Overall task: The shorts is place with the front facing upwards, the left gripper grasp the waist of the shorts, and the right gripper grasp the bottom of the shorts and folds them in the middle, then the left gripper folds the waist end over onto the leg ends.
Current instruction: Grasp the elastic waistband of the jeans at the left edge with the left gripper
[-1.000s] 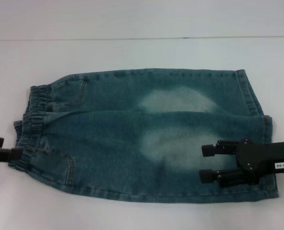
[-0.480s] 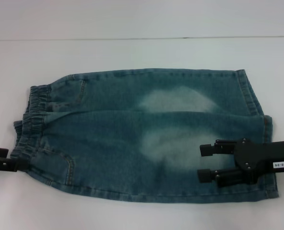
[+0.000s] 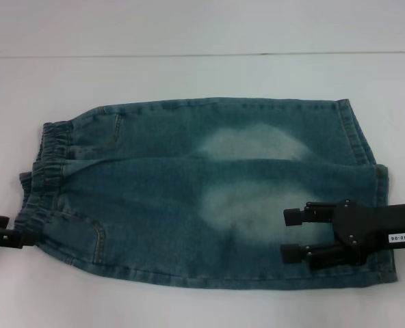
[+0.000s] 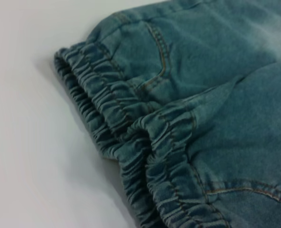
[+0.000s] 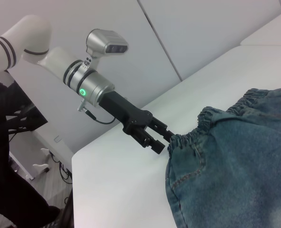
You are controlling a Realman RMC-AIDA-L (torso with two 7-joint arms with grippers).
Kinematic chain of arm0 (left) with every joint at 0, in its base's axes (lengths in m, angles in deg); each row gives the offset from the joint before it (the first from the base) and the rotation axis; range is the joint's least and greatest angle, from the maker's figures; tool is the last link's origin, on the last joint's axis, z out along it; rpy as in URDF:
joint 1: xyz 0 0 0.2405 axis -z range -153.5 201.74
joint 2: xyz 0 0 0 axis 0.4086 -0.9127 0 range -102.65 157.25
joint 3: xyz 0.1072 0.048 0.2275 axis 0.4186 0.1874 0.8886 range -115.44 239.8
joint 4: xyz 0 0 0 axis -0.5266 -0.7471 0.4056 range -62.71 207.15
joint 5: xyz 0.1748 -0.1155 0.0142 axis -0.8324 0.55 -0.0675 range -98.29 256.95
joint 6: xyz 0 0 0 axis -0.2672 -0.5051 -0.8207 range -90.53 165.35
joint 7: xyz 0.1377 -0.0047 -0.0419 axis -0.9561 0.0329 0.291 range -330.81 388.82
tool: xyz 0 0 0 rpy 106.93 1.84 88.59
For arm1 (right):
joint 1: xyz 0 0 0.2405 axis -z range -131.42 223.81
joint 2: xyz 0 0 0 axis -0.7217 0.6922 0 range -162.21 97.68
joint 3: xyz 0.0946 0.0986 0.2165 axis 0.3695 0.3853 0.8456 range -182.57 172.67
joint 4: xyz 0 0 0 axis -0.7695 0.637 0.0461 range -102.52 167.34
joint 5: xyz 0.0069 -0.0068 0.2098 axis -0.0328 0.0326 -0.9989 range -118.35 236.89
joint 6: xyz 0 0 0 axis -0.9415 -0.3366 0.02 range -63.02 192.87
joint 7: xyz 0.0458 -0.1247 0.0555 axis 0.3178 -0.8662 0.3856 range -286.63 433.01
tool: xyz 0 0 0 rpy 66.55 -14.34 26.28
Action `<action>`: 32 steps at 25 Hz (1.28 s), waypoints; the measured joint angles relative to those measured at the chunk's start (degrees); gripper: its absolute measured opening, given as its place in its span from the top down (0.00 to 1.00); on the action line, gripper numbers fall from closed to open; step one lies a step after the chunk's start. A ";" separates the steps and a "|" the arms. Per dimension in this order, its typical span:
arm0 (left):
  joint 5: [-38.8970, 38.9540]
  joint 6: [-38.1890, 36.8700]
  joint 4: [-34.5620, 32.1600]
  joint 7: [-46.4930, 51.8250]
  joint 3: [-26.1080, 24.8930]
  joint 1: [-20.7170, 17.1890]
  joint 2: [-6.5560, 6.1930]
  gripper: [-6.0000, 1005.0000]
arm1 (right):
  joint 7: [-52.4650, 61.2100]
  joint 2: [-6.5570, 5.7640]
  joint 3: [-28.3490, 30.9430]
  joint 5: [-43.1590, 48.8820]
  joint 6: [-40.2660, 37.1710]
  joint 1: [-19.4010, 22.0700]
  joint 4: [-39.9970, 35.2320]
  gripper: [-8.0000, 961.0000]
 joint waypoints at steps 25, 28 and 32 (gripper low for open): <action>0.16 -4.51 -1.92 0.44 0.66 1.95 1.29 0.33 | -0.15 0.00 0.00 0.00 1.13 0.18 0.02 0.04; 0.09 -4.34 -2.69 0.44 0.65 1.80 1.60 0.40 | -0.15 0.00 0.00 0.00 1.18 0.15 0.04 0.04; 0.05 -4.40 -2.82 0.37 0.95 1.82 1.69 0.56 | -0.15 0.00 0.00 0.00 1.18 0.01 0.07 0.04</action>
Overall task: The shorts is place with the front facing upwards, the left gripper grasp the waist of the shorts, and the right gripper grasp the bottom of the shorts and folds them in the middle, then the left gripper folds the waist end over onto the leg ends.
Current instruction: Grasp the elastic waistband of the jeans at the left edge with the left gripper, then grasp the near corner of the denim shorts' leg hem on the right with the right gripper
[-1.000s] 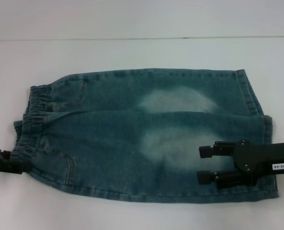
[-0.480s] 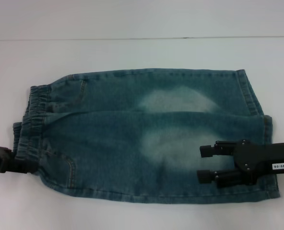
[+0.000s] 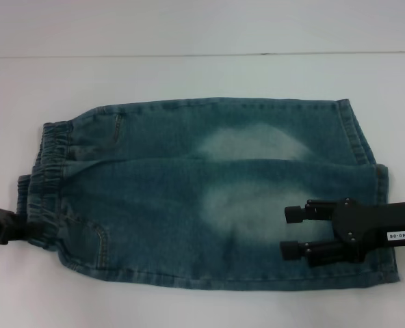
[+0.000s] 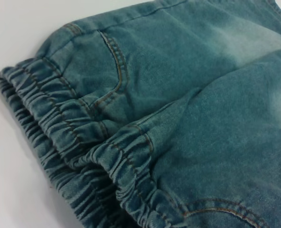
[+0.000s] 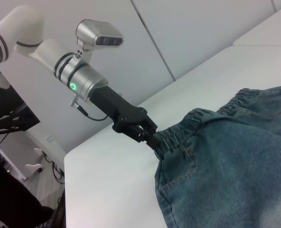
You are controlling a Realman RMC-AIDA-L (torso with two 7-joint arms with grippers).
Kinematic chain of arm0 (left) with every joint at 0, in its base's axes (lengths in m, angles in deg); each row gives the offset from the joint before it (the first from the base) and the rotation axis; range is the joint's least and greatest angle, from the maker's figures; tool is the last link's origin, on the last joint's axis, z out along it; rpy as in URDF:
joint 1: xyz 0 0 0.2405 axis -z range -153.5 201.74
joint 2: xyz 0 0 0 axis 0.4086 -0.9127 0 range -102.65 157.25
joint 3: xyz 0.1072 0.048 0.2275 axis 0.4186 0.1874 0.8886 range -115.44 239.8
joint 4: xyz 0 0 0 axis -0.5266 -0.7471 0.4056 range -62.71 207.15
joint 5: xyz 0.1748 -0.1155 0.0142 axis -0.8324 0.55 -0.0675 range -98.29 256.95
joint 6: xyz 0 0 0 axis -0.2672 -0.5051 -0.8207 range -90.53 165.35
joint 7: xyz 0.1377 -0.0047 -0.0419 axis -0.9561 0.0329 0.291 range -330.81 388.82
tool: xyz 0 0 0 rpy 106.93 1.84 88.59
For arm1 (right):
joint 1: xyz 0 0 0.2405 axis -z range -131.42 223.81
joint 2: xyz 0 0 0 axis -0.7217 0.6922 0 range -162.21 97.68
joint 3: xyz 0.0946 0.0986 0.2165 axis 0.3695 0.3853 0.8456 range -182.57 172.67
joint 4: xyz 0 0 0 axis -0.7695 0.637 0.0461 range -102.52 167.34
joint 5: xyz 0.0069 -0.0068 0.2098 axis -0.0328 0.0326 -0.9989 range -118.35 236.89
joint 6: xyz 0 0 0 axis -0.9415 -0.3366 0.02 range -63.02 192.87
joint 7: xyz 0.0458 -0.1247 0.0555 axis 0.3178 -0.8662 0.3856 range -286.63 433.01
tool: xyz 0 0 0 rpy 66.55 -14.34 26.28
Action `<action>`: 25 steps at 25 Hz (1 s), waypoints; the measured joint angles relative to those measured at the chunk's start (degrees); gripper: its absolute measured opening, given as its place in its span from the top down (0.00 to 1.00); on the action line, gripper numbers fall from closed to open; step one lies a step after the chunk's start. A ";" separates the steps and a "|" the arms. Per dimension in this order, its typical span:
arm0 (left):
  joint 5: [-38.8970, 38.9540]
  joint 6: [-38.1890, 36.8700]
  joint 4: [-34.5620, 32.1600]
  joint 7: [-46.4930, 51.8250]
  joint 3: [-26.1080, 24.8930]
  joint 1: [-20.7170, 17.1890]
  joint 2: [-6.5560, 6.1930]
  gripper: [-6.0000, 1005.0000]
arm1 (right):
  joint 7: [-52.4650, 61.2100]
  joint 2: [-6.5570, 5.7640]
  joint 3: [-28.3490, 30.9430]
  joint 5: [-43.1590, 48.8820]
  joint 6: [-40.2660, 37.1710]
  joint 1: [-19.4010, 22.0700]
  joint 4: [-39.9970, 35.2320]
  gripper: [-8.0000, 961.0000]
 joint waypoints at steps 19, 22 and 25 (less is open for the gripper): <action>0.35 -3.31 -0.49 3.45 0.48 2.88 -0.45 0.97 | 20.46 -6.77 1.00 1.85 -7.39 -6.05 -6.30 0.04; 0.07 -3.35 -0.48 3.53 0.54 3.54 -0.48 0.97 | 25.22 -7.49 0.32 7.75 -11.09 -6.78 -14.17 0.04; -0.04 -3.13 -0.39 3.55 0.73 3.89 -0.50 0.97 | 28.22 -7.78 0.09 14.84 -13.39 -7.58 -20.30 0.04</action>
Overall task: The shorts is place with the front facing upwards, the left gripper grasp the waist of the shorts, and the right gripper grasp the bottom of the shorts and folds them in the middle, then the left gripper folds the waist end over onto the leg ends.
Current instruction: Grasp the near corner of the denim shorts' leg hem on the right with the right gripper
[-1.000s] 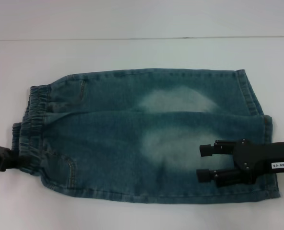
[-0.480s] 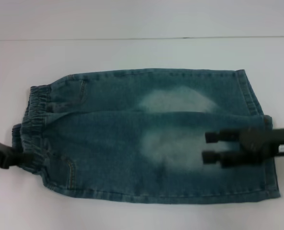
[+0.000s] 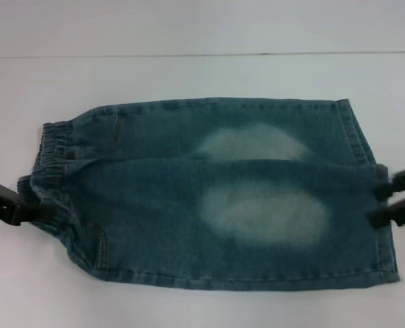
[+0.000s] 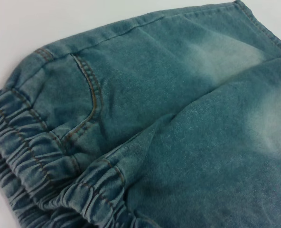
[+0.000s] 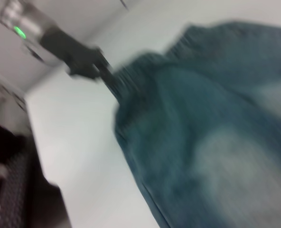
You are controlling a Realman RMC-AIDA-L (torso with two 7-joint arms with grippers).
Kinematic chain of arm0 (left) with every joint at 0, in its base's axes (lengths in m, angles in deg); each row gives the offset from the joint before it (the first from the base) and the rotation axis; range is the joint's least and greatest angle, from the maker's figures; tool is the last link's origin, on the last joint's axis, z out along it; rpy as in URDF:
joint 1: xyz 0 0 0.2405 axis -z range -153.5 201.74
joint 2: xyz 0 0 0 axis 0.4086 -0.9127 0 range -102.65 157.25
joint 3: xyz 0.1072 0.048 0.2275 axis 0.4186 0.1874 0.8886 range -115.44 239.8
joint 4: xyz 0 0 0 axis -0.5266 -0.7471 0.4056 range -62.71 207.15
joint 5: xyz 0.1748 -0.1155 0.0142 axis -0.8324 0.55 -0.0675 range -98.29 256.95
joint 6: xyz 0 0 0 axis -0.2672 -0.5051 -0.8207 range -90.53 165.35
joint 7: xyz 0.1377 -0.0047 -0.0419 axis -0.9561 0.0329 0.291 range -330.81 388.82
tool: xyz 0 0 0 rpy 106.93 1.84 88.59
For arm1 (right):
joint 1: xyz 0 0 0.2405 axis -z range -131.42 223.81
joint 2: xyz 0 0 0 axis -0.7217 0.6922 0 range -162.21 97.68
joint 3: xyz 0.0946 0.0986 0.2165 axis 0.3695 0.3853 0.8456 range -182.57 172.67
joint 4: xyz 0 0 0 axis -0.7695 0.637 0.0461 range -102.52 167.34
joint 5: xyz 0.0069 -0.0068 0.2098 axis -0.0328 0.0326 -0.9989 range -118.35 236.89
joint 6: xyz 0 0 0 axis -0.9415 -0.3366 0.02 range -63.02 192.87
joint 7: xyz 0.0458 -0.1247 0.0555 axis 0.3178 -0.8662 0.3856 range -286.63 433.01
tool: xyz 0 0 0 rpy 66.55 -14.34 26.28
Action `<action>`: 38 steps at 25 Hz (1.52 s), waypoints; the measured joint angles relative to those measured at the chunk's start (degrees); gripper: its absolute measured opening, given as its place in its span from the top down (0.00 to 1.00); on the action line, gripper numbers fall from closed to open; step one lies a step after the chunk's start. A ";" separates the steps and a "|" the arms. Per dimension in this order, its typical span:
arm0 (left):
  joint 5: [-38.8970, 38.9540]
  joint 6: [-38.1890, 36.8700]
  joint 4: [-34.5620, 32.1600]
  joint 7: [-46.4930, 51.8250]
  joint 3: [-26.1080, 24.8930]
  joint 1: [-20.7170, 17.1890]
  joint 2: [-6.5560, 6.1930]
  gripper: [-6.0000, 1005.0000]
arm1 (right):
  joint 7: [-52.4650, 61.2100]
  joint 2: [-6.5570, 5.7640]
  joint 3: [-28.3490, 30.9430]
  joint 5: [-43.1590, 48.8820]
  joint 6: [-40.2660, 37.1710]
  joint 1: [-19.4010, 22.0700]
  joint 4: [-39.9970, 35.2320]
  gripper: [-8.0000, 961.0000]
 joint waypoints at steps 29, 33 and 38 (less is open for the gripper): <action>-0.07 1.97 0.62 2.51 0.75 2.10 -0.41 0.97 | 0.46 1.99 -8.11 23.66 2.09 -4.86 7.36 0.07; -0.07 2.09 0.62 2.97 1.32 2.10 -0.35 0.97 | 0.38 2.21 -8.49 23.69 2.84 -5.31 7.51 0.08; 0.05 2.12 0.58 3.18 1.45 2.10 -0.29 0.97 | 0.59 2.23 -10.28 23.78 5.05 -5.98 9.50 0.09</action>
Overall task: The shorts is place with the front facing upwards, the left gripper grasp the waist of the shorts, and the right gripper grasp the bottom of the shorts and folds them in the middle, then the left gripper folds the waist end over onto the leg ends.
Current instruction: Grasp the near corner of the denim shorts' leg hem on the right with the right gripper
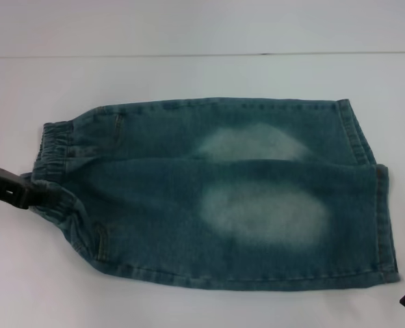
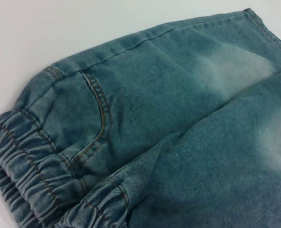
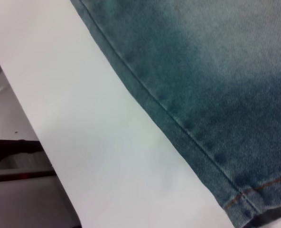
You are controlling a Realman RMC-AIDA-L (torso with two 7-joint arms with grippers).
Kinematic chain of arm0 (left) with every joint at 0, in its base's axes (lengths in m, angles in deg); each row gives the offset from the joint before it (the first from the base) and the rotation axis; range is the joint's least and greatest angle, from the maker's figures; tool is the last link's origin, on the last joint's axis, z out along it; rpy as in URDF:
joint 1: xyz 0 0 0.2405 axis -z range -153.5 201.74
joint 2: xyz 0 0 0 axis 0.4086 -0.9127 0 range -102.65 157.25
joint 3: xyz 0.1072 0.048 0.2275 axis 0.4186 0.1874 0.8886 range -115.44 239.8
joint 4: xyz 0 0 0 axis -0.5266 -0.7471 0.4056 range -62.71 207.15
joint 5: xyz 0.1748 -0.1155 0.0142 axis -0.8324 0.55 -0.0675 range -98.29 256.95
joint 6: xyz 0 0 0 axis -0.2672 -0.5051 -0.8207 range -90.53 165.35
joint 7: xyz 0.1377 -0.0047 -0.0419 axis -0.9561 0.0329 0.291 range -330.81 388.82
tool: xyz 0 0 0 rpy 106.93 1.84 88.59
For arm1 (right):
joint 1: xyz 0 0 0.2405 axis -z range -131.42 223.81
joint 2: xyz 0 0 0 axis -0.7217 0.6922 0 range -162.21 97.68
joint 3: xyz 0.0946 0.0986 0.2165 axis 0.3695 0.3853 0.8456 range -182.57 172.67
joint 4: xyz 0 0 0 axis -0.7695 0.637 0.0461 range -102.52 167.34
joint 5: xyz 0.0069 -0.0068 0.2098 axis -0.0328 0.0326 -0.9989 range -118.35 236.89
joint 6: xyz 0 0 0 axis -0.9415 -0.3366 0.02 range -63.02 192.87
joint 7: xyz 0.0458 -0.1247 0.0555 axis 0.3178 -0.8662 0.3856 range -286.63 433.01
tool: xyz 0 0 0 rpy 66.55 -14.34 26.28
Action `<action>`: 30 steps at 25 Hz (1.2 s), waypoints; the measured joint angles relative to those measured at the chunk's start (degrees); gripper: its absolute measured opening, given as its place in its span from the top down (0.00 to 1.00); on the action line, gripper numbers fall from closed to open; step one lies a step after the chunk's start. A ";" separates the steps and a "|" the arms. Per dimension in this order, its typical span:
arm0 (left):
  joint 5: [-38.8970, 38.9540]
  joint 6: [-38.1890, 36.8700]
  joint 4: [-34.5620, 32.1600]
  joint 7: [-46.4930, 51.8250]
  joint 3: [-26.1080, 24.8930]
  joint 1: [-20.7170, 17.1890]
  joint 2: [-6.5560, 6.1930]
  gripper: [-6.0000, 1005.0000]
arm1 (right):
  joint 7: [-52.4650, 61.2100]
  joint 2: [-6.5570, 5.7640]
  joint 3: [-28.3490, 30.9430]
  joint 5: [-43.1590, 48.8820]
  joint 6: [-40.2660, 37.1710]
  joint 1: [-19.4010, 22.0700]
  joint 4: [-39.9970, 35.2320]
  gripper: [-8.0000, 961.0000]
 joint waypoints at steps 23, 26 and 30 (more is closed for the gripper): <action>0.03 -0.29 -0.28 0.73 -0.03 0.60 0.09 0.97 | -0.15 0.89 -0.99 0.50 3.65 -0.88 3.23 0.13; -0.08 -0.19 -0.26 0.73 -0.02 0.61 0.09 0.97 | -0.11 0.96 -0.99 0.50 4.03 -1.15 3.95 0.14; -0.10 -0.02 -0.20 0.73 -0.03 0.55 0.14 0.97 | 0.04 1.13 -0.95 0.41 4.46 -1.26 4.07 0.15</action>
